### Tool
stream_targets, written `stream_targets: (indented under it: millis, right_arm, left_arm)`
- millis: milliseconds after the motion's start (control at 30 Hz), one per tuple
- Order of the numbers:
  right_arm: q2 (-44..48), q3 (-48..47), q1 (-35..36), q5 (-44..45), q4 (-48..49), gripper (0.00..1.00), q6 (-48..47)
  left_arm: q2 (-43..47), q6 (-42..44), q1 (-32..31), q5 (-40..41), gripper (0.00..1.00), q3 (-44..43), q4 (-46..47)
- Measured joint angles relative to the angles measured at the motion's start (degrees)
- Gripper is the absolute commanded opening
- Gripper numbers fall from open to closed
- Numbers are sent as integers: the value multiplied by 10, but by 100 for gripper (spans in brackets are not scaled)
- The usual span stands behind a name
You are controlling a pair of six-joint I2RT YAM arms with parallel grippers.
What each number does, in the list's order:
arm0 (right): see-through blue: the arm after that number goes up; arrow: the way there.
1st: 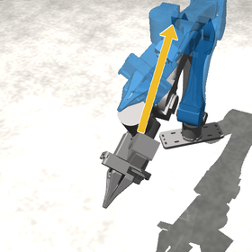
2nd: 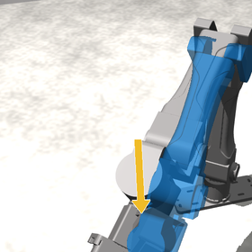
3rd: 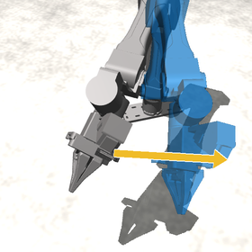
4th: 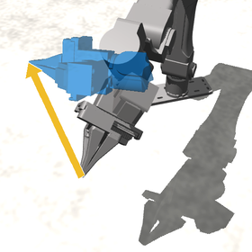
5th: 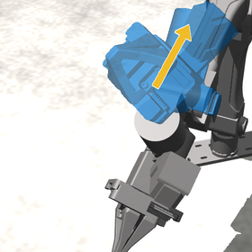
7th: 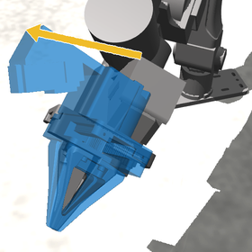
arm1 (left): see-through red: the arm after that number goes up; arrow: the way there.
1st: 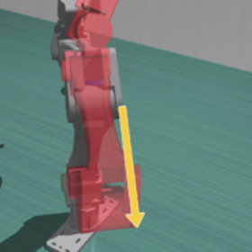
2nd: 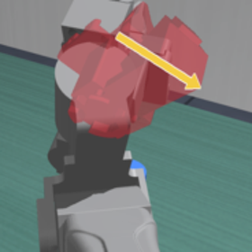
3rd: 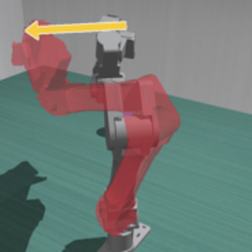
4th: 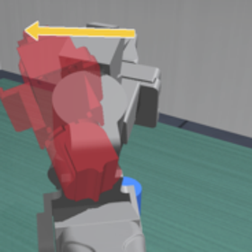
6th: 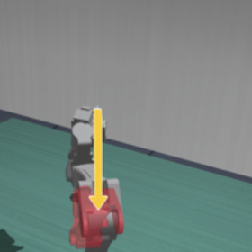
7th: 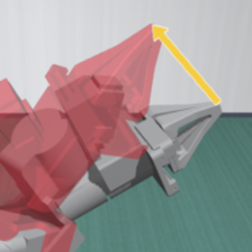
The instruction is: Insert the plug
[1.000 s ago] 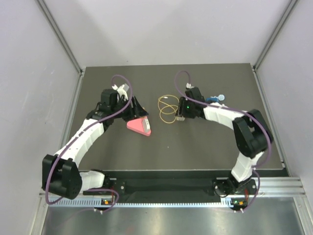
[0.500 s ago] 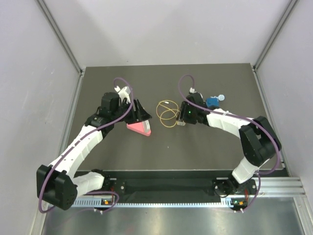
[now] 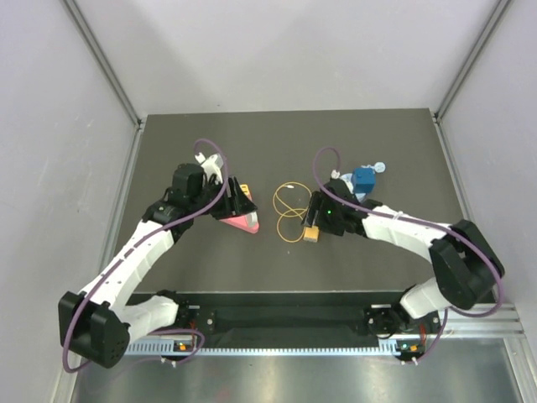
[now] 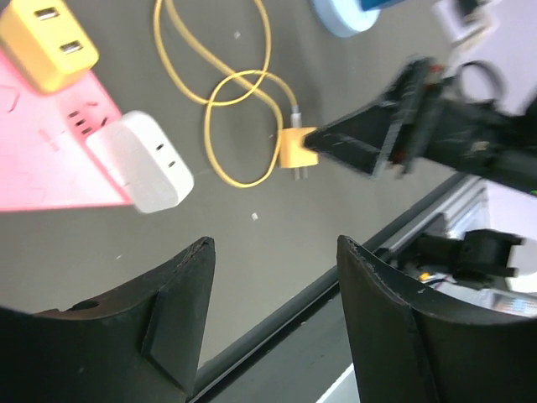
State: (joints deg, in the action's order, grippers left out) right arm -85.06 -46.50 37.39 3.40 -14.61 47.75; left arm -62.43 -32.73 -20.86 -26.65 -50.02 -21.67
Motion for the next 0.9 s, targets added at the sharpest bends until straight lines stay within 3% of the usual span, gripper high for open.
stream_targets:
  millis: [233, 400, 600, 900]
  right_arm:
    - [98, 5, -4, 0, -51, 76, 0]
    - [179, 5, -61, 1, -90, 78, -40]
    - [236, 15, -216, -21, -101, 79, -94]
    - [308, 23, -307, -59, -112, 80, -133]
  left_arm:
    - [6, 35, -43, 89, 54, -26, -71]
    - [-28, 21, -147, 157, 52, -71, -66]
    - [-163, -13, -278, 225, 54, -115, -49]
    - [-358, -24, -331, 295, 60, -195, -28]
